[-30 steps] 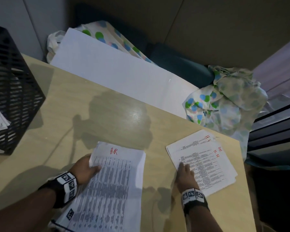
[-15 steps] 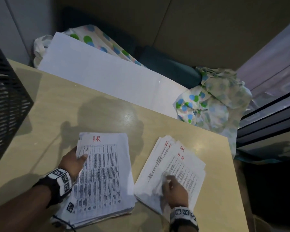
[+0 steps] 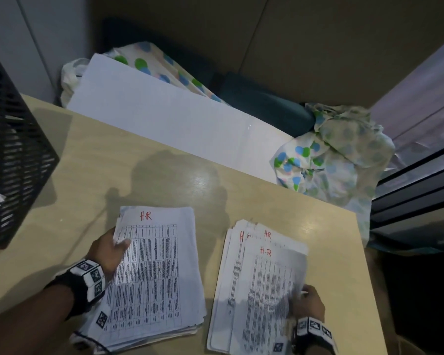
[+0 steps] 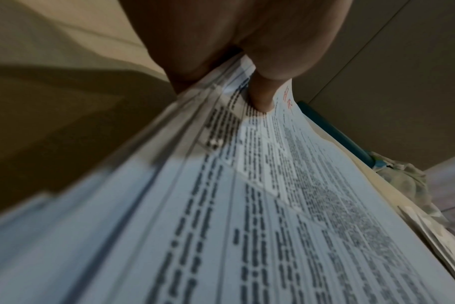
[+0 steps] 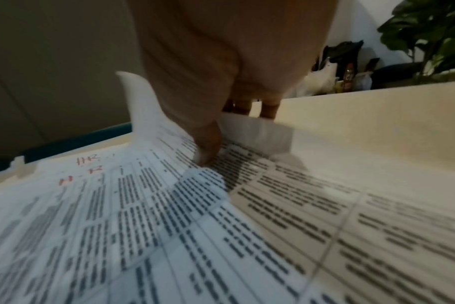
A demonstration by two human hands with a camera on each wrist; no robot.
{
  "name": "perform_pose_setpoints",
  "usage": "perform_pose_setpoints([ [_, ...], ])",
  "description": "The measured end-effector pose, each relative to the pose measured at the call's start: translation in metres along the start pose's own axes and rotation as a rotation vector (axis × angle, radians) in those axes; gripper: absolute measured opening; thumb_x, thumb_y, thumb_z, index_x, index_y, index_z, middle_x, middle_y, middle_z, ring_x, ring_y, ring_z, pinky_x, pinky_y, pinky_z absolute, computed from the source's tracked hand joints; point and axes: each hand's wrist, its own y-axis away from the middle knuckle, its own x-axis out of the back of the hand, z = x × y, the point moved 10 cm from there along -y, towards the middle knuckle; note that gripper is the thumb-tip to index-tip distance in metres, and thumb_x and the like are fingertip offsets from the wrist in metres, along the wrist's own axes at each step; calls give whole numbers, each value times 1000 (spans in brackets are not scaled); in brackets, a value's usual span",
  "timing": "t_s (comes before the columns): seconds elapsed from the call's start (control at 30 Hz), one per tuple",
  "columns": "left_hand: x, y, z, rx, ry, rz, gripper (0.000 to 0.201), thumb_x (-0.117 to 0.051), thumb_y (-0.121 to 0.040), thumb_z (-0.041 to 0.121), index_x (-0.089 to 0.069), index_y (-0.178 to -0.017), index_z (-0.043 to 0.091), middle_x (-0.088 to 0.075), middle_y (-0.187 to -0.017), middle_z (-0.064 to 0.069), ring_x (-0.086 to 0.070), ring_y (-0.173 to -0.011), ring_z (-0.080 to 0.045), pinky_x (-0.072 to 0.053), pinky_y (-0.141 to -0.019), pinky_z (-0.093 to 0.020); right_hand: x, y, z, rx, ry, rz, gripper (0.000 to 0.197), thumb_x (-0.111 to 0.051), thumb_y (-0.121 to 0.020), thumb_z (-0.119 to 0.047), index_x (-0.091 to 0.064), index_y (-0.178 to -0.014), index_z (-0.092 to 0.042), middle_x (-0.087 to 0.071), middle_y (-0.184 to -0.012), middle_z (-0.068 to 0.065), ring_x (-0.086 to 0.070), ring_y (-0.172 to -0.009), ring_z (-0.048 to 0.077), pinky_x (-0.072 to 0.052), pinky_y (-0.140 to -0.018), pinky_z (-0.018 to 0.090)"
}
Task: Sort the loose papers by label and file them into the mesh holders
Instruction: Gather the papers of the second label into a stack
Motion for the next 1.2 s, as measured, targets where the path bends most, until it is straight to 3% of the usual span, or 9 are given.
perform_pose_setpoints([
  [0.07, 0, 0, 2, -2, -7, 3, 33, -56, -90, 20, -57, -123, 15, -67, -114, -17, -63, -98, -35, -46, -86, -36, 3, 6, -13, 108, -82, 16, 15, -58, -78, 3, -66, -80, -9, -69, -59, 8, -67, -52, 28, -60, -60, 44],
  [0.17, 0, -1, 2, -15, -37, -2, 35, -56, -91, 21, -56, -125, 15, -67, -115, -17, -62, -100, -36, -47, -87, -37, -15, 8, -24, 196, -93, -41, 23, -54, -80, 0, -62, -69, -19, -67, -57, 11, -66, -53, 33, -58, -53, 47],
  [0.27, -1, -2, 2, -29, -66, -7, 37, -56, -91, 22, -55, -127, 16, -66, -117, -17, -61, -102, -37, -46, -88, -38, -33, 0, -36, 258, 71, -72, 13, -58, -81, -9, -59, -92, -17, -68, -79, 10, -66, -75, 32, -57, -69, 42],
  [0.37, 1, -2, 3, -38, -100, 7, 36, -56, -91, 23, -55, -127, 15, -65, -118, -17, -61, -103, -37, -45, -86, -36, -38, -4, -43, 212, 321, 19, 58, -72, -76, -31, -48, -124, -11, -52, -124, 16, -50, -114, 34, -44, -99, 43],
  [0.43, 0, -3, 2, -41, -111, 10, 35, -56, -91, 22, -56, -125, 15, -65, -117, -17, -60, -103, -37, -45, -85, -36, -40, -7, -43, 114, 266, 19, 79, -80, -68, -35, -41, -131, -9, -44, -132, 18, -45, -122, 37, -39, -102, 44],
  [0.57, -2, -4, 0, -18, -117, 10, 35, -57, -90, 23, -57, -124, 13, -66, -116, -19, -60, -104, -38, -46, -87, -38, -49, -16, -41, 4, 97, -97, 88, -90, -53, -30, -45, -124, -4, -58, -122, 16, -60, -109, 35, -52, -93, 43],
  [0.73, -1, -3, -4, 7, -54, 7, 32, -56, -90, 24, -58, -122, 17, -68, -111, -17, -63, -96, -35, -48, -84, -36, -40, -4, -45, 52, 232, 27, 87, -85, -60, -33, -43, -132, -11, -51, -126, 11, -50, -119, 31, -48, -98, 46],
  [0.93, -1, -1, -3, 15, -18, -6, 30, -56, -91, 22, -58, -120, 16, -68, -110, -16, -60, -89, -30, -45, -81, -33, -48, 14, -52, 241, 39, -15, 29, -63, -79, -22, -51, -104, -16, -69, -92, 9, -68, -79, 31, -58, -74, 46],
  [1.2, 0, 1, -8, 33, 113, -38, 33, -54, -92, 19, -56, -124, 11, -67, -113, -16, -60, -96, -32, -45, -85, -36, 32, 35, -70, 271, -549, 178, 19, -58, -92, -26, -66, -101, -10, -66, -86, 14, -62, -83, 31, -50, -76, 44],
])
